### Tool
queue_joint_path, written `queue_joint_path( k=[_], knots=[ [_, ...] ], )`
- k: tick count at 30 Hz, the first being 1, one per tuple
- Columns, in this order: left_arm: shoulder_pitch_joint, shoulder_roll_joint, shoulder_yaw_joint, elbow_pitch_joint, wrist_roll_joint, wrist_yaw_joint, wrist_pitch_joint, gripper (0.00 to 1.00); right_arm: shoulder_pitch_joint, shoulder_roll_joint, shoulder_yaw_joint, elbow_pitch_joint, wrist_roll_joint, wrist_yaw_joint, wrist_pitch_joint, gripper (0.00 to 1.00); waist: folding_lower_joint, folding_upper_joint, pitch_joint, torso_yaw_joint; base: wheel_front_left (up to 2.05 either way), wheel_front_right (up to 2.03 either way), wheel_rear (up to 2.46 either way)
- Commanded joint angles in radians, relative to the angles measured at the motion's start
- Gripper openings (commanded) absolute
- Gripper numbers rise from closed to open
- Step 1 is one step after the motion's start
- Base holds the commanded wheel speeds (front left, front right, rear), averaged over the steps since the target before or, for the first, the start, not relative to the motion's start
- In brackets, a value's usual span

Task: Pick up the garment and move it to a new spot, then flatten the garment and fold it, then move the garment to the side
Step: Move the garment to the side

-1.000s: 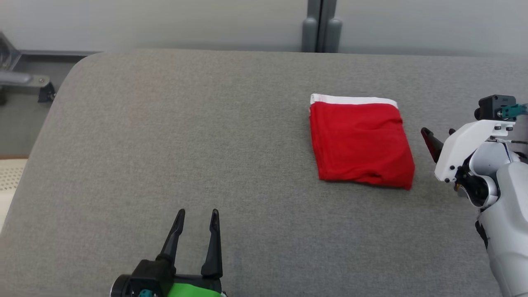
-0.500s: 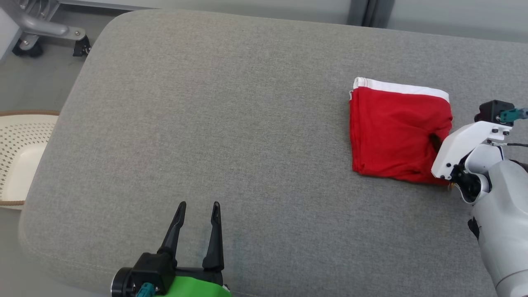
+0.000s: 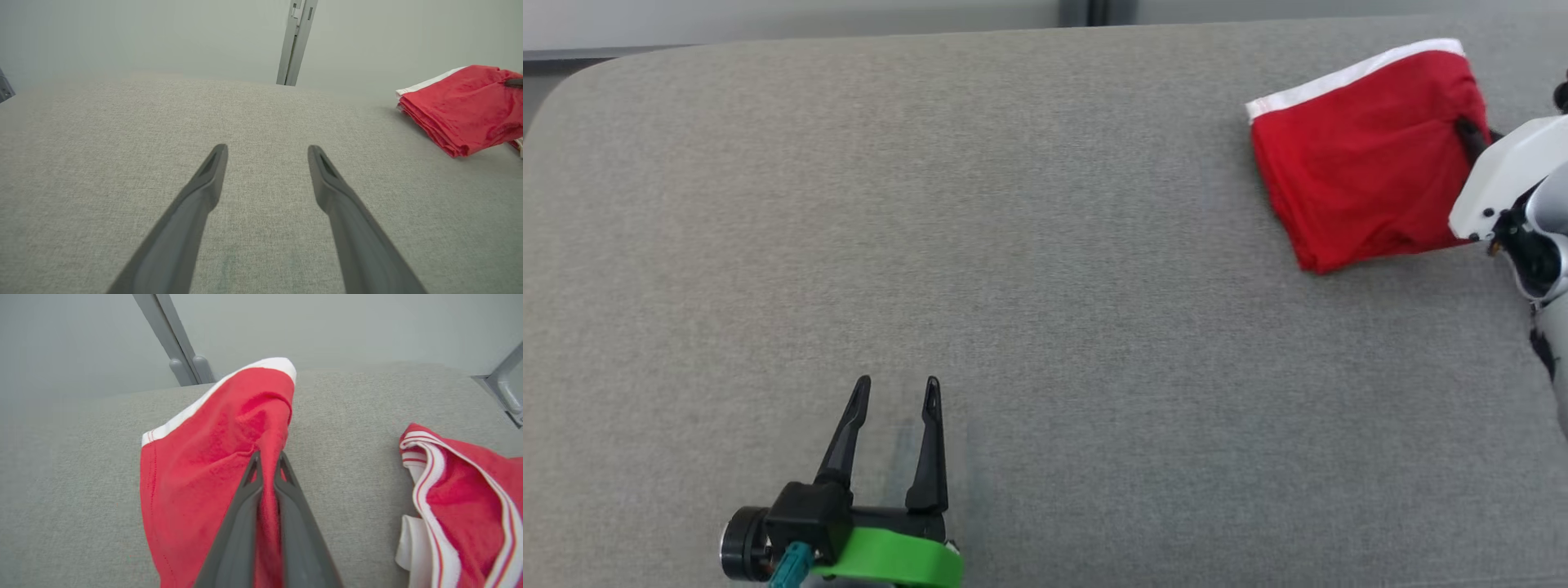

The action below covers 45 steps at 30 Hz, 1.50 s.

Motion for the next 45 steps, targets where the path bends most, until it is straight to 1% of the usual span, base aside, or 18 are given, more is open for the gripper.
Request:
queue_joint_path(
  k=[1,4,8,12,15,16,17,18,22,24,27,30,33,36,38,41,43,45],
  knots=[
    [-0.026,0.003,0.005,0.003,0.010,-0.010,-0.003,1.00,-0.014,-0.028,-0.002,-0.015,0.010,-0.002,0.013,0.00,0.0000,0.0000,0.054,-0.137,0.00,0.00,0.00],
    [-0.046,0.003,0.012,0.007,0.030,-0.023,-0.003,1.00,-0.027,-0.082,-0.008,-0.051,0.022,-0.002,0.042,0.00,0.0000,0.0000,0.079,-0.170,0.00,0.00,0.00],
    [-0.058,0.004,0.027,0.014,0.053,-0.034,-0.003,1.00,-0.042,-0.138,-0.039,-0.071,0.021,-0.002,0.068,0.00,0.0000,0.0000,0.105,-0.190,0.00,0.00,0.00],
    [-0.062,0.004,0.033,0.021,0.068,-0.049,-0.003,1.00,-0.057,-0.181,-0.094,-0.036,-0.006,-0.002,0.095,0.00,0.0000,0.0000,0.125,-0.183,0.00,0.00,0.00],
    [-0.061,0.004,0.037,0.025,0.074,-0.051,-0.003,1.00,-0.068,-0.214,-0.134,0.011,-0.059,-0.002,0.096,0.00,0.0000,0.0000,0.134,-0.169,0.00,0.00,0.00],
    [-0.060,0.004,0.039,0.026,0.075,-0.052,-0.003,1.00,-0.073,-0.222,-0.149,0.029,-0.093,-0.002,0.084,0.19,0.0000,0.0000,0.136,-0.164,0.00,0.00,0.00],
    [-0.058,0.004,0.041,0.027,0.075,-0.052,-0.003,1.00,-0.076,-0.232,-0.161,0.039,-0.127,-0.002,0.065,0.45,0.0000,0.0000,0.137,-0.160,0.00,0.00,0.00],
    [-0.057,0.004,0.044,0.027,0.072,-0.050,-0.003,1.00,-0.079,-0.240,-0.182,0.059,-0.166,-0.002,0.043,1.00,0.0000,0.0000,0.138,-0.156,0.00,0.00,0.00],
    [-0.052,0.004,0.045,0.021,0.061,-0.041,-0.003,1.00,-0.077,-0.233,-0.250,0.086,-0.305,-0.002,-0.067,1.00,0.0000,0.0000,0.133,-0.142,0.00,0.00,0.00],
    [-0.045,0.004,0.042,0.021,0.054,-0.037,-0.003,1.00,-0.067,-0.214,-0.266,0.075,-0.350,-0.002,-0.128,1.00,0.0000,0.0000,0.121,-0.139,0.00,0.00,0.00],
    [-0.029,0.004,0.046,0.014,0.059,-0.026,-0.003,1.00,-0.038,-0.168,-0.267,0.037,-0.361,-0.002,-0.217,1.00,0.0000,0.0000,0.087,-0.136,0.00,0.00,0.00],
    [-0.012,0.004,0.052,0.007,0.043,-0.013,-0.003,1.00,0.019,-0.151,-0.237,-0.023,-0.352,-0.002,-0.290,1.00,0.0000,0.0000,0.050,-0.128,0.00,0.00,0.00],
    [0.011,0.003,0.060,0.002,0.027,0.000,-0.003,1.00,0.104,-0.125,-0.204,-0.103,-0.316,-0.002,-0.349,1.00,0.0000,0.0000,0.001,-0.113,0.00,0.00,0.00],
    [0.040,0.003,0.076,0.001,0.011,0.023,-0.003,1.00,0.206,-0.100,-0.190,-0.187,-0.291,-0.002,-0.384,1.00,0.0000,0.0000,-0.051,-0.098,0.00,0.00,0.00],
    [0.059,0.003,0.090,-0.004,-0.005,0.032,-0.003,1.00,0.281,-0.071,-0.196,-0.252,-0.286,-0.002,-0.412,1.00,0.0000,0.0000,-0.086,-0.088,0.00,0.00,0.00],
    [0.102,0.004,0.117,-0.004,-0.007,0.042,-0.003,1.00,0.409,-0.004,-0.215,-0.345,-0.303,-0.002,-0.461,1.00,0.0000,0.0000,-0.137,-0.077,0.00,0.00,0.00],
    [0.128,0.003,0.136,-0.002,0.006,0.048,-0.003,1.00,0.495,0.056,-0.211,-0.394,-0.311,-0.002,-0.483,1.00,0.0000,0.0000,-0.166,-0.072,0.00,0.00,0.00],
    [0.145,0.003,0.155,-0.007,0.012,0.053,-0.003,1.00,0.567,0.101,-0.200,-0.433,-0.307,-0.002,-0.503,1.00,0.0000,0.0000,-0.190,-0.069,0.00,0.00,0.00]
  ],
)
